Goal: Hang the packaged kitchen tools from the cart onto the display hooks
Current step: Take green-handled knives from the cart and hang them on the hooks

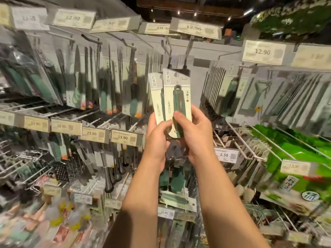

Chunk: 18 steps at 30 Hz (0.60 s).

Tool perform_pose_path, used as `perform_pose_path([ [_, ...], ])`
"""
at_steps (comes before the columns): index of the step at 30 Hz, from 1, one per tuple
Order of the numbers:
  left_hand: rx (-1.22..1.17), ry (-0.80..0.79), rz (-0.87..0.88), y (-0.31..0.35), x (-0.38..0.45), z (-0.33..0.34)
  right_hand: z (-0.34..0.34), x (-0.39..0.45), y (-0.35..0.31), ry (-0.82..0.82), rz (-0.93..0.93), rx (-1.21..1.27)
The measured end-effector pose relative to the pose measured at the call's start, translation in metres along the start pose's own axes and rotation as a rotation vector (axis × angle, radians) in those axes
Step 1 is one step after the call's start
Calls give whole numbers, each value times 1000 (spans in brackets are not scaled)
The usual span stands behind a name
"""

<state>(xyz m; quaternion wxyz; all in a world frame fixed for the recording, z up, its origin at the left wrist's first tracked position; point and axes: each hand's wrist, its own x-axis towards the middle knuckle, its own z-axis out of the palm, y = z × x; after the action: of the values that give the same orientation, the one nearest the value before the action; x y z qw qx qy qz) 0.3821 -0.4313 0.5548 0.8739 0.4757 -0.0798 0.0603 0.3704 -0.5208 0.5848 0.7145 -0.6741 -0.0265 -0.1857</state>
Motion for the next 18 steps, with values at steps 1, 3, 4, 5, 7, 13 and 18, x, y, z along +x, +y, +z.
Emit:
perform_pose_path([
  [1,-4,14,-5,4,0,-1,-1,0,-1,20,-18,-32],
  [3,12,42,11,12,0,-2,-3,2,-2,67,-66,-86],
  [4,39,56,23,16,0,-2,-4,5,-1,89,-88,-118],
  [5,70,65,36,20,0,-3,-4,6,-3,104,-100,-152],
  [7,102,77,54,27,0,-3,-3,5,-9,132,-103,-191],
  [13,133,85,79,37,-3,-5,-3,5,-24,216,-214,-83],
  [18,91,80,63,41,-6,-4,-1,16,-37,260,-358,-80],
])
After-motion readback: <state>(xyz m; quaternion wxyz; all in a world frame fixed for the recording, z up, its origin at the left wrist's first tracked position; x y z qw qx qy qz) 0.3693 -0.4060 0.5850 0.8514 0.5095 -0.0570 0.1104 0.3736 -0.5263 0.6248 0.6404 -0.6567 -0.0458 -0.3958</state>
